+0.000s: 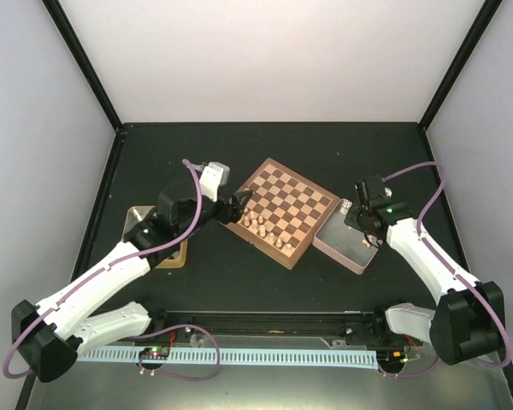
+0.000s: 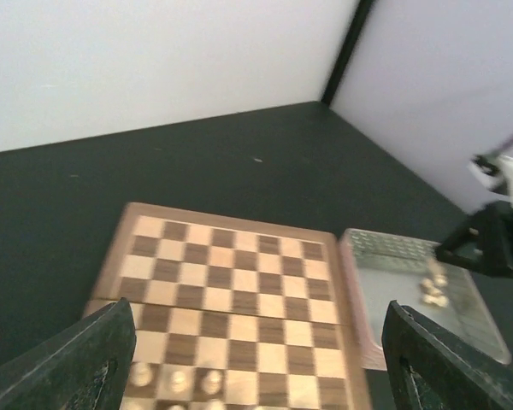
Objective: Set up the chess pieces on the board
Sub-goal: Pick up the chess piece from the storage box, then place the chess piece on the chessboard.
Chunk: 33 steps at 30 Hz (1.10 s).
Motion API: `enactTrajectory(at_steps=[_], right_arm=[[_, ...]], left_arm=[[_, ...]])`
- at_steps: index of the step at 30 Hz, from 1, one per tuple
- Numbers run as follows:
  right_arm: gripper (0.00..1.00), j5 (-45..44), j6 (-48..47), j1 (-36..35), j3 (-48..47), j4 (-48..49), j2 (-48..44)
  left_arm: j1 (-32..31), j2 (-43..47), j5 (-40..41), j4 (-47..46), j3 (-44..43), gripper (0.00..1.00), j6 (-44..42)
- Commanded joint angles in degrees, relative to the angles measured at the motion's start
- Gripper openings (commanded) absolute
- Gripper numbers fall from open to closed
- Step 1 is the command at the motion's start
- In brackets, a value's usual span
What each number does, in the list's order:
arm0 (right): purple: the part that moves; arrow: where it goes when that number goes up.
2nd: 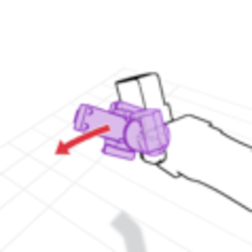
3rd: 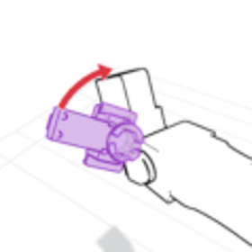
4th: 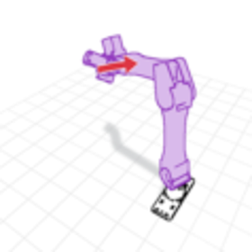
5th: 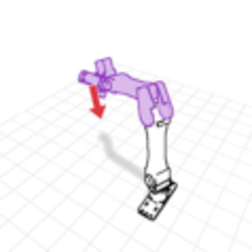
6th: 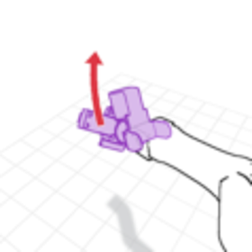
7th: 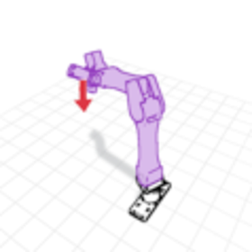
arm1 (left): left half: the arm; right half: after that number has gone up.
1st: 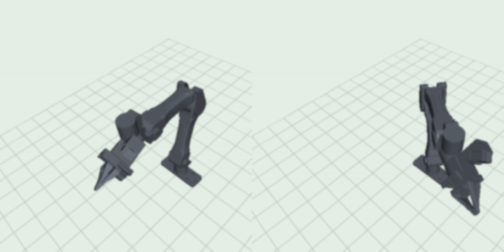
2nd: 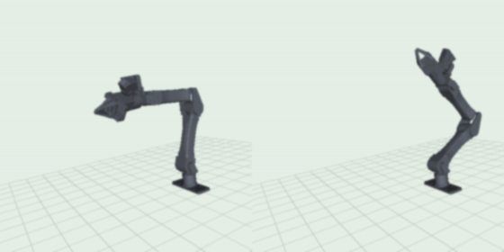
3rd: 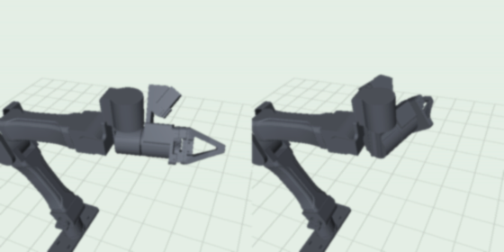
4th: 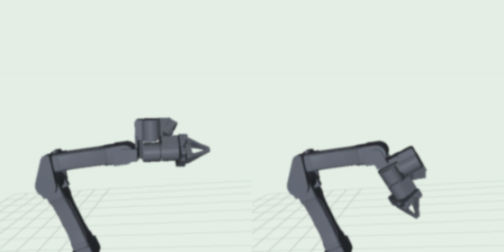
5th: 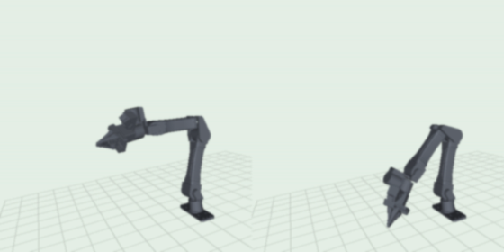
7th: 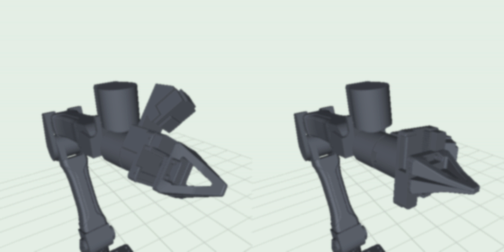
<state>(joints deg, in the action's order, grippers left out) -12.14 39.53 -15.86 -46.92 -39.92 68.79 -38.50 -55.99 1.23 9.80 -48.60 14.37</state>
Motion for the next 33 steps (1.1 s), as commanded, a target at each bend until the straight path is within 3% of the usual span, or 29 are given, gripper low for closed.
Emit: enactTrajectory(at_steps=[1, 4, 10, 17, 25, 33], right_arm=[[0.01, 8.49, 3.63, 0.30, -1.71, -0.41, -1.90], [0.01, 13.37, 9.89, 0.30, 0.54, 1.44, -4.40], [0.01, 23.98, 22.57, 0.30, 6.52, 7.06, -10.38], [0.01, 26.08, 27.29, 0.30, 6.95, 3.51, -14.33], [0.01, 23.09, 24.10, 0.30, 6.59, 4.23, -15.18], [0.01, 22.94, 11.75, -1.51, 2.21, 5.35, -10.07]], left_arm=[[-0.26, -3.22, -16.99, -10.15, 3.06, 0.81, 4.44], [-3.37, -7.69, -19.03, -17.08, 5.33, 0.78, 6.30], [-13.13, -15.02, -14.33, -31.73, 8.68, 0.80, 0.61], [-19.12, -25.23, -11.10, -41.58, 7.82, 0.80, -6.62], [-21.22, -32.38, -9.06, -37.17, 0.71, 0.79, -4.28], [-18.21, -27.74, -0.87, -27.93, -0.30, 0.71, 0.54]])
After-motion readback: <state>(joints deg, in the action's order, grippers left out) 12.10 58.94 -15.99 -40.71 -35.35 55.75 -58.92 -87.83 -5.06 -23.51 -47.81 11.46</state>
